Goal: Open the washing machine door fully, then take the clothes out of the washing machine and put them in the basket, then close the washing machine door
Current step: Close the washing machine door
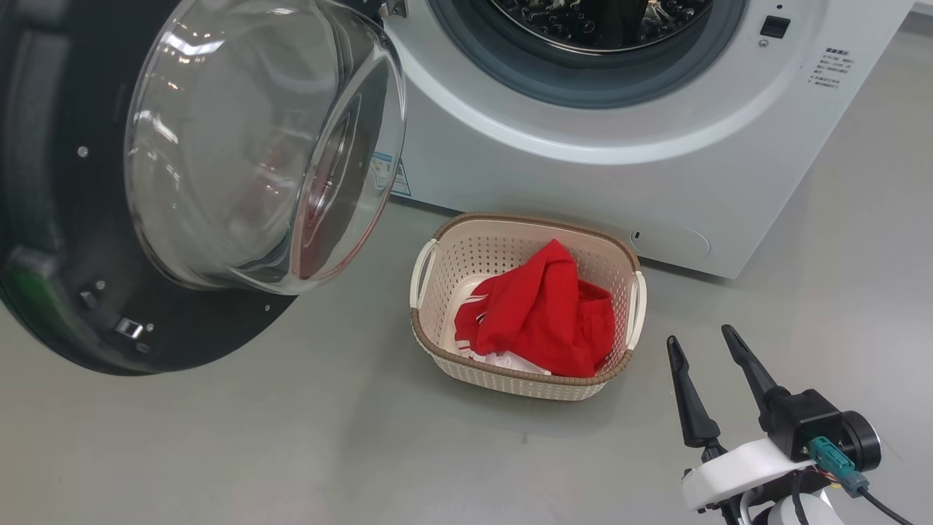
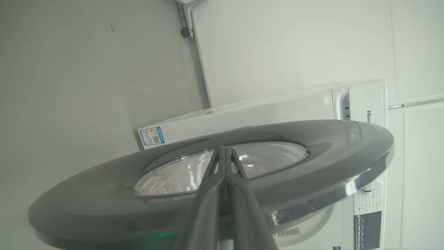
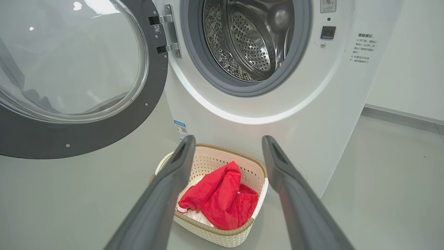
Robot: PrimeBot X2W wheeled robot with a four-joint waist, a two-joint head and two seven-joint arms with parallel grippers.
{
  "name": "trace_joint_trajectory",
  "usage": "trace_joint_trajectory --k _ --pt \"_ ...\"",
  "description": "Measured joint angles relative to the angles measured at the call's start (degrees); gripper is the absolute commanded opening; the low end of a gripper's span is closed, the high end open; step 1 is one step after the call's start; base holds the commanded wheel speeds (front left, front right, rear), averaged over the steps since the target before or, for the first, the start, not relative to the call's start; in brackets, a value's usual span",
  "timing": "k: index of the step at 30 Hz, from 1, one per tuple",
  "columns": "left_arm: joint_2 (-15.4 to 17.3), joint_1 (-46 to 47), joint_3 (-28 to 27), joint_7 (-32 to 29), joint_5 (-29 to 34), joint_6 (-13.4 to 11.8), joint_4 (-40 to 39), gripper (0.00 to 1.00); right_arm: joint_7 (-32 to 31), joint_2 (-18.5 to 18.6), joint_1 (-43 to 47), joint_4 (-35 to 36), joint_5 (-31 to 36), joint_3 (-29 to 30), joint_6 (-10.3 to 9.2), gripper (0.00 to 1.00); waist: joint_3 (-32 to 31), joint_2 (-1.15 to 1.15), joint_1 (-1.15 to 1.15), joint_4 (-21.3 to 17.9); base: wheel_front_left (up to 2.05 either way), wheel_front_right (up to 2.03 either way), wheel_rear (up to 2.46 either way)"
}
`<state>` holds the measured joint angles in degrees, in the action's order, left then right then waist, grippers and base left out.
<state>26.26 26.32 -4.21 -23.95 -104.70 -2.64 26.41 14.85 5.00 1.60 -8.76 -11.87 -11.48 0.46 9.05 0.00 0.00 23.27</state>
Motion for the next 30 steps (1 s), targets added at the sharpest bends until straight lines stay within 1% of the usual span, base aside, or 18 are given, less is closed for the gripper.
trace_joint_trajectory --k 9,14,24,30 --pt "-1.88 -0.01 1.38 -7.35 -3.42 3.60 -0.20 0.00 0.00 0.00 0.00 -0.13 0.00 0.26 -0.01 1.00 -0.09 0.00 0.00 0.05 0.00 0.00 0.00" --pt "-2.55 -0.56 1.98 -10.84 -5.17 6.33 -1.20 0.00 0.00 -0.04 -0.01 -0.20 0.05 0.16 0.04 1.00 0.01 0.00 0.00 -0.21 0.00 0.00 0.00" --pt "-3.67 -4.32 2.35 -16.10 -7.71 8.49 -4.22 0.00 0.00 -0.43 -0.07 -0.24 0.48 0.16 -0.01 1.00 -0.02 0.00 0.00 -2.17 0.00 0.00 0.00" --pt "-3.75 -6.48 2.66 -19.59 -8.25 9.02 -7.59 0.00 0.00 -0.79 -0.14 -0.22 0.47 0.21 -0.04 1.00 -0.04 0.00 0.00 -4.09 0.00 0.00 0.00"
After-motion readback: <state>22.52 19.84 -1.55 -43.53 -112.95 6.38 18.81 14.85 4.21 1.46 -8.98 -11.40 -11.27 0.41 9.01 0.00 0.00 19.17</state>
